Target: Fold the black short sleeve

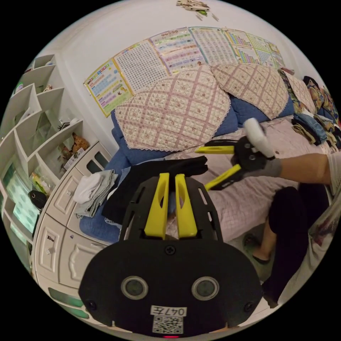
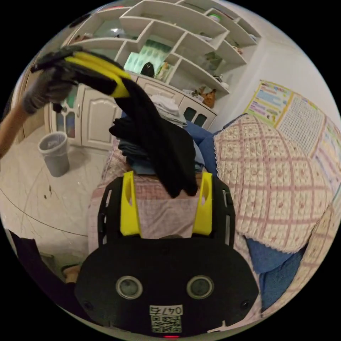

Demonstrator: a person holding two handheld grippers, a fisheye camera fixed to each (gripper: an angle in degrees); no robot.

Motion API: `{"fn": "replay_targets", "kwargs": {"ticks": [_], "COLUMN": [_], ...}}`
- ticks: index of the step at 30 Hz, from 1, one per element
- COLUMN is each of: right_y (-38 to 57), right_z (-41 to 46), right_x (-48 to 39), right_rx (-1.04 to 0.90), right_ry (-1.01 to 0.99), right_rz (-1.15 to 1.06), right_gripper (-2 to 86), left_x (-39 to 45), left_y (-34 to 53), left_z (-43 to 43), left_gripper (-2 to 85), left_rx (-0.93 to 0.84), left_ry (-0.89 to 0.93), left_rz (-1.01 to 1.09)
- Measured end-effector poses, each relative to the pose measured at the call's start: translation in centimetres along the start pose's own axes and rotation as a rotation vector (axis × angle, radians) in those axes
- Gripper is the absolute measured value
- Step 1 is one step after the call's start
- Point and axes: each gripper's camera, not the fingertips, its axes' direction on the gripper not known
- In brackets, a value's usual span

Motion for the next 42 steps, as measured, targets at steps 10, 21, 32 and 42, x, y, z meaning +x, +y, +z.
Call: {"fn": "replay_targets", "kwargs": {"ticks": [10, 21, 32, 42], "right_y": [1.7, 15.0, 41.5, 59.7], "right_z": [-18.5, -29.9, -27.6, -46.8], "right_x": [4.6, 18.9, 21.2, 29.1], "right_rx": [0.177, -0.292, -0.574, 0.302], "right_ry": [0.191, 0.380, 0.279, 0.268], "right_rz": [0.036, 0.141, 0.299, 1.147], "right_gripper": [0.1, 0.2, 13.1, 6.2], "left_x": [-2.7, 5.0, 24.5, 19.3], "left_y": [-0.4, -20.7, -25.0, -20.8], "left_z": [-8.4, 3.4, 18.7, 8.7], "left_gripper": [0.6, 1.1, 10.9, 11.3], "left_rx": [0.415, 0.449, -0.180, 0.111], "left_ry": [0.360, 0.922, 0.775, 0.726], "left_rz": [-0.099, -0.067, 0.208, -0.232]}}
